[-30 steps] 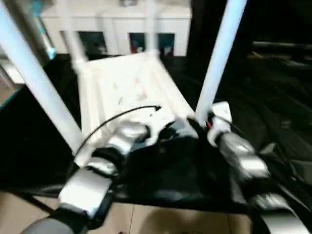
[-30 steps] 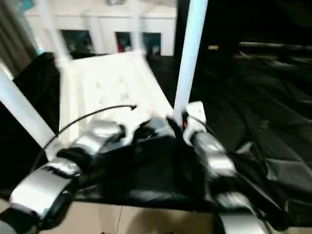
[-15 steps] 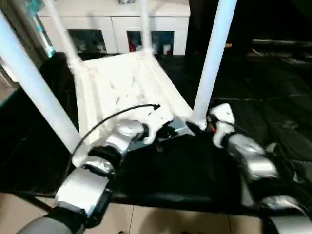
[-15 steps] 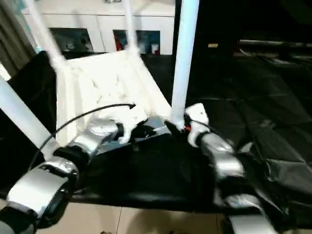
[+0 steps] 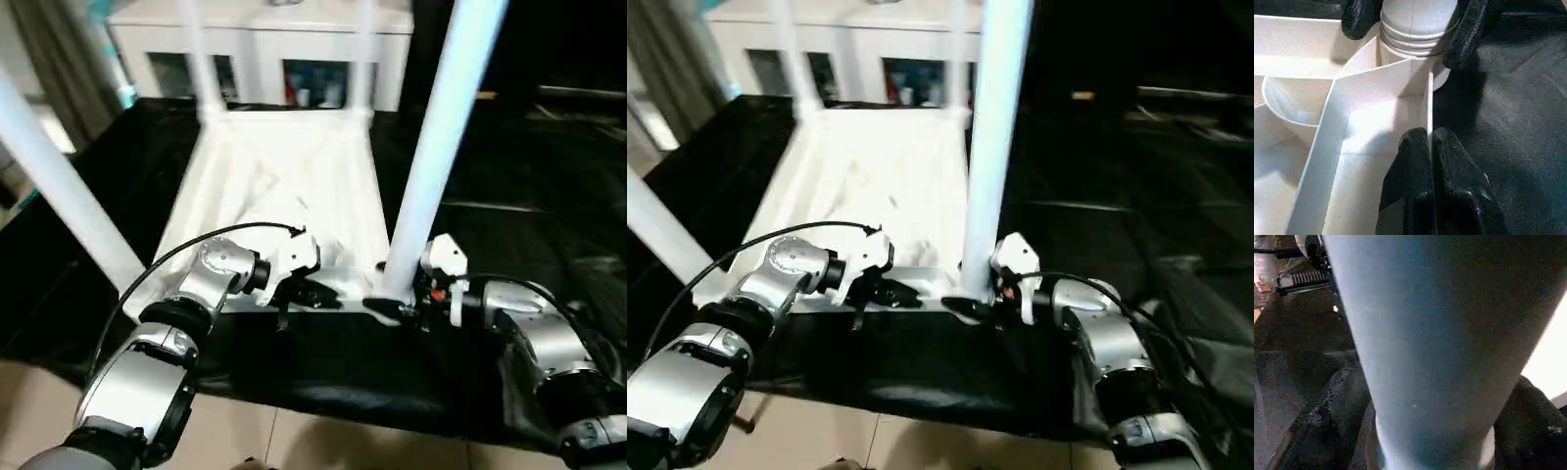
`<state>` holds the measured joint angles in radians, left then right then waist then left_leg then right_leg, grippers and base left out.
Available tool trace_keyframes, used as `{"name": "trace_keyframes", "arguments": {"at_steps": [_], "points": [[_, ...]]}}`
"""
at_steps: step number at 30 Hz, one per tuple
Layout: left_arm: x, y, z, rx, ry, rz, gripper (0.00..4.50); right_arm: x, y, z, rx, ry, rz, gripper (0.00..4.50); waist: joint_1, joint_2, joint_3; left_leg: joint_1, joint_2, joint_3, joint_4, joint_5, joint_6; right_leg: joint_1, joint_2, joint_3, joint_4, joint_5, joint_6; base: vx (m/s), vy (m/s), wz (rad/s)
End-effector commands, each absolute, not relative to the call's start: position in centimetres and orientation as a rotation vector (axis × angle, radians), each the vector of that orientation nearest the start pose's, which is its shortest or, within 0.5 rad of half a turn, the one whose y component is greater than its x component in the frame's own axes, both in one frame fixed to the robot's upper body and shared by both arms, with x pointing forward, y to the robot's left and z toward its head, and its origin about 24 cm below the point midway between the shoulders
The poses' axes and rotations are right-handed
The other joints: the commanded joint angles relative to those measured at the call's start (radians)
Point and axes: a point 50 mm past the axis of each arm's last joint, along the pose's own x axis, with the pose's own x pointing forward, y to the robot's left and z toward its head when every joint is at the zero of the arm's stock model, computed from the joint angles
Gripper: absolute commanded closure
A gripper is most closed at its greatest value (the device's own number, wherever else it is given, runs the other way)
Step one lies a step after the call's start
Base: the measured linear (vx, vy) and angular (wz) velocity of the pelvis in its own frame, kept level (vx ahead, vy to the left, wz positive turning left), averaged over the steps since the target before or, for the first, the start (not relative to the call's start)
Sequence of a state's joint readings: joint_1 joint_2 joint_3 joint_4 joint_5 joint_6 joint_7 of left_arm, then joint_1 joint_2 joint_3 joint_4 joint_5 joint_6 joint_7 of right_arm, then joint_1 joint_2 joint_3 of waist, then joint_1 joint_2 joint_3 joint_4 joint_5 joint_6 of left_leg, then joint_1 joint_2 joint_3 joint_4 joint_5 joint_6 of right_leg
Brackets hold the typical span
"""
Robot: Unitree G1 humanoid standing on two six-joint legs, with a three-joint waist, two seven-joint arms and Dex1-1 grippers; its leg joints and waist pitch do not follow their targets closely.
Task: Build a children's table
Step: Rotate leg to tighten
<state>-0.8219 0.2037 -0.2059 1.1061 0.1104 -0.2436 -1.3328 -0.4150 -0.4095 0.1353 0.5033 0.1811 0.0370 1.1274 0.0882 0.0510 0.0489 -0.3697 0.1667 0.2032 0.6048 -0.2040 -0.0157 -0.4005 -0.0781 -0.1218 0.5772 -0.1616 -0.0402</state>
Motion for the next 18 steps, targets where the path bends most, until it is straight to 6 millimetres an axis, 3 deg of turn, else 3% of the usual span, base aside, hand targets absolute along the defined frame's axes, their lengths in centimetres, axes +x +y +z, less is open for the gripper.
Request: {"name": "trace_keyframes", "arguments": {"at_steps": [1, 11, 16, 18], "points": [[33.2, 10.0, 5.1, 0.354, 0.334, -1.539, 4.50, 29.5, -16.8, 4.5, -0.183, 0.298, 1.179, 0.90, 0.002, -0.019, -0.071, 0.011, 0.080, -0.037, -0.065, -0.129, 0.121, 0.059, -0.101, 0.065, -0.063, -0.231, -0.189, 0.000, 0.000, 0.00], [33.3, 9.9, 5.3, 0.350, 0.326, -1.531, 4.50, 29.2, -16.2, 4.2, -0.129, 0.314, 1.195, 1.62, 0.003, -0.019, -0.072, 0.009, 0.080, -0.037, -0.064, -0.112, 0.125, 0.059, -0.101, 0.064, -0.064, -0.230, -0.179, 0.000, 0.000, 0.00], [33.7, 9.5, 5.1, 0.376, 0.323, -1.462, 4.50, 29.5, -16.2, 2.9, -0.142, 0.336, 1.085, 1.78, -0.001, -0.017, -0.069, 0.011, 0.078, -0.037, -0.066, -0.136, 0.106, 0.057, -0.100, 0.063, -0.071, -0.270, -0.170, 0.000, 0.000, 0.00], [34.5, 8.7, 4.9, 0.401, 0.331, -1.312, 4.50, 30.3, -16.4, 1.3, -0.157, 0.372, 0.876, 1.79, -0.010, -0.016, -0.063, 0.015, 0.075, -0.038, -0.069, -0.174, 0.079, 0.052, -0.100, 0.061, -0.083, -0.347, -0.155, 0.000, 0.000, 0.00]]}}
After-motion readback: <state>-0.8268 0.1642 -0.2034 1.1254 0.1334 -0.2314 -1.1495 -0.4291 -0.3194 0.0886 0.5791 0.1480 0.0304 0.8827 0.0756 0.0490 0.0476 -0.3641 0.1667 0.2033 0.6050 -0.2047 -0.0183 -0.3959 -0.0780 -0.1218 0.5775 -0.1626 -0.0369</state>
